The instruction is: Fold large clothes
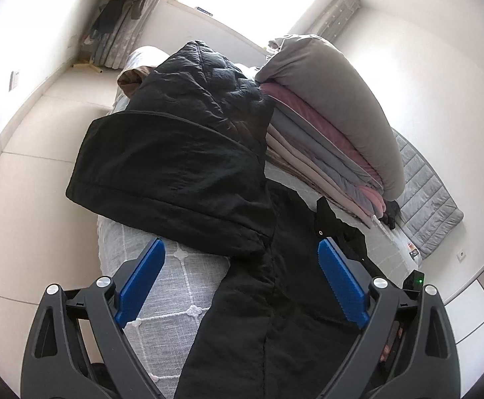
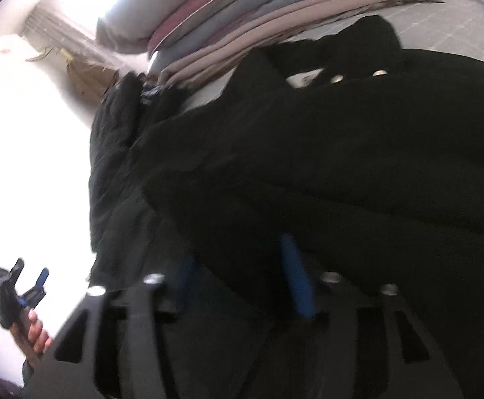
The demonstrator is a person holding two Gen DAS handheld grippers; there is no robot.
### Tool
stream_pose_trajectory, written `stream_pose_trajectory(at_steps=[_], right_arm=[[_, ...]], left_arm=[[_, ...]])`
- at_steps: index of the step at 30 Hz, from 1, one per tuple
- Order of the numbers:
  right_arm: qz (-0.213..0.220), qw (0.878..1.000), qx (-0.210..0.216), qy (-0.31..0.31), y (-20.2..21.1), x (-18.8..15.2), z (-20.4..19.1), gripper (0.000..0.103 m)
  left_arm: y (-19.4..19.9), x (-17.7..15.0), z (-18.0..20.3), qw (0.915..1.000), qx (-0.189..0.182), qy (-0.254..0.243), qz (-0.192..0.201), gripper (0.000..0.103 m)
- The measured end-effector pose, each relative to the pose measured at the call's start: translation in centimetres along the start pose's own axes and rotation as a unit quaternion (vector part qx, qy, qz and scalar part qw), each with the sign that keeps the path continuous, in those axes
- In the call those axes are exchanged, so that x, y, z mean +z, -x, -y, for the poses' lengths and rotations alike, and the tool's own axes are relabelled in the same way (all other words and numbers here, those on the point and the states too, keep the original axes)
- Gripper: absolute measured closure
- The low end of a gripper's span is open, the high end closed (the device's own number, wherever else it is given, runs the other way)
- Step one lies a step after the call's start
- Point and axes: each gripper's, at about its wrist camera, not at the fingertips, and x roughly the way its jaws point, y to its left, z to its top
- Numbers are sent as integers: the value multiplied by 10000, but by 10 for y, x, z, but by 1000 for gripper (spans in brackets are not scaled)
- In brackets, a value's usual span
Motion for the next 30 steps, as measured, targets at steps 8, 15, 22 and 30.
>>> stream_pose_trajectory(at_steps=[8, 15, 22, 30], right_arm=[[1321, 9816, 939, -1010, 39, 35, 18, 23], [584, 9821, 505, -1720, -4, 34, 55, 25], [810, 9908, 797, -739, 19, 23, -18, 25], [621, 9883, 1265, -577, 15, -30, -61, 25]], left_arm=[[0, 0, -1, 10000, -70, -2, -24, 13], [-9, 12, -22, 9980, -183, 419, -433, 13], [-43, 40, -149, 9683, -687, 2171, -1028, 9], [-116, -6, -304, 8973, -1347, 4121, -828, 9]])
